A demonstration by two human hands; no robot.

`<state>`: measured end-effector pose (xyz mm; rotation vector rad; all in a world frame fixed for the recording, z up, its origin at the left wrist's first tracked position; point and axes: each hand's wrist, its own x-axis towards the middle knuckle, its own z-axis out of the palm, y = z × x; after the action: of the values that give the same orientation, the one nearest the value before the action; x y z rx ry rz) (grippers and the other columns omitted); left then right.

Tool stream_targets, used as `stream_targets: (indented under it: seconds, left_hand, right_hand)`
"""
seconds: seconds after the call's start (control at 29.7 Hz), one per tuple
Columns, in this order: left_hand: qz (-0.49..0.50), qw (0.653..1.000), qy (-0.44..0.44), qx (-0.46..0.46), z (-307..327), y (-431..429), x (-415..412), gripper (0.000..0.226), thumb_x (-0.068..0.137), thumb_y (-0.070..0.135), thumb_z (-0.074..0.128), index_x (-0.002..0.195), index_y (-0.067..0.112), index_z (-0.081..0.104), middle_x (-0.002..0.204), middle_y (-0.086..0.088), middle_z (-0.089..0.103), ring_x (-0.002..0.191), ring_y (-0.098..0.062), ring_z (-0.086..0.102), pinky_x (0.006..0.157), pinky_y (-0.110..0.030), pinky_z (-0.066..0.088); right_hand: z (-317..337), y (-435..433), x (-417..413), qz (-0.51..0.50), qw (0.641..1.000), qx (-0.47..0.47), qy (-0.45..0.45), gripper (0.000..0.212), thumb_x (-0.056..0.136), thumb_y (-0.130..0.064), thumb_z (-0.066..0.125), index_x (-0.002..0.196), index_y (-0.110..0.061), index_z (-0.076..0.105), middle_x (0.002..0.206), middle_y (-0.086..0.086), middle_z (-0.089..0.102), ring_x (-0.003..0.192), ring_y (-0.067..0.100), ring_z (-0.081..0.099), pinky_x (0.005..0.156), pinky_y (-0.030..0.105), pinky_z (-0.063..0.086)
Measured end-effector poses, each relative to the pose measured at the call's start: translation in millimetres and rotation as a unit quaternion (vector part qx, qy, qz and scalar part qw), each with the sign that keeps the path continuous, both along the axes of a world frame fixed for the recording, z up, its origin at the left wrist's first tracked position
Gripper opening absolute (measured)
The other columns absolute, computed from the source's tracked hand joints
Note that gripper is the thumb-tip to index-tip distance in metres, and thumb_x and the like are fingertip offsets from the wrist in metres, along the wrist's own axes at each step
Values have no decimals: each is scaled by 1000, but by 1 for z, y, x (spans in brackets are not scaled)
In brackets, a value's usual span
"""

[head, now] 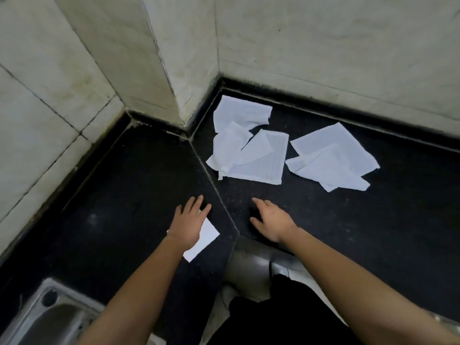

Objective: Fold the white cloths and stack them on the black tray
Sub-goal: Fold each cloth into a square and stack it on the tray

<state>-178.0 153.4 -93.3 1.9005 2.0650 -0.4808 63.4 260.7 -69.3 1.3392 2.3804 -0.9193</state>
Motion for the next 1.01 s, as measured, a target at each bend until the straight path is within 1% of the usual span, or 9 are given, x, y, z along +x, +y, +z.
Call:
stream_targets:
  seconds: [0.17,0.27,0.34,0.44,0.54,0.67,0.81,0.91,1.01]
  left_hand:
    - [-111,993,23,-25,-5,17,-14,72,91,-1,48,154,18,19,160,-7,18,147,-26,18,114,-41,28]
    - [-158,987,19,7,-13,23,-23,66,90,4,52,151,16,30,148,-6,36,136,-25,35,106,-37,35]
    - [-185,982,10,34,-16,25,-27,60,88,6,54,146,16,40,135,-4,47,125,-24,44,100,-37,39]
    - [-201,979,4,32,-19,27,-34,47,88,6,52,134,17,53,121,-3,54,114,-23,50,96,-36,41]
    - [-204,978,-9,31,-11,33,-38,35,89,9,49,119,19,65,111,-1,54,106,-21,49,89,-34,40]
    - [-102,985,-128,45,12,47,-35,20,91,22,58,109,24,67,114,5,50,108,-14,46,89,-31,41]
    - [19,956,-289,53,45,64,-20,11,81,26,68,79,35,62,99,13,59,94,-8,56,82,-35,50]
    - [98,923,-369,56,69,74,11,10,82,24,72,80,32,65,85,10,68,79,-10,64,73,-31,53]
    - [134,896,-418,72,87,80,58,8,84,20,73,85,25,67,69,14,64,64,-1,57,63,-21,43]
  right_hand:
    - [-26,-49,-42,-97,988,-111,53,56,94,-40,60,144,-19,45,130,7,57,117,25,57,99,38,48]
    - [-38,-69,-72,-140,984,-103,48,53,89,-51,62,135,-24,55,122,1,63,113,22,60,90,34,51]
    - [-42,-74,-85,-160,983,-86,31,41,88,-50,62,123,-28,62,115,-2,67,107,20,63,80,31,50]
    - [-43,-74,-93,-211,971,-111,33,21,89,-41,63,106,-30,67,107,-2,70,99,18,65,76,28,51]
    - [-40,-67,-87,-261,950,-151,86,9,85,-38,68,88,-30,65,97,-5,70,90,13,64,74,26,51]
    - [-23,-53,-63,-288,927,-153,185,10,83,-29,73,81,-30,64,87,-8,68,87,11,65,77,27,54]
    - [6,-25,-26,-308,905,-140,257,12,82,-20,76,81,-28,67,81,-9,69,77,4,64,74,18,51]
    - [30,-6,14,-308,897,-121,293,14,82,-16,78,86,-27,69,76,-6,68,68,1,60,72,18,47]
    - [52,-1,64,-323,882,-112,325,23,87,-11,75,109,-16,68,75,-1,60,62,-6,55,72,8,44]
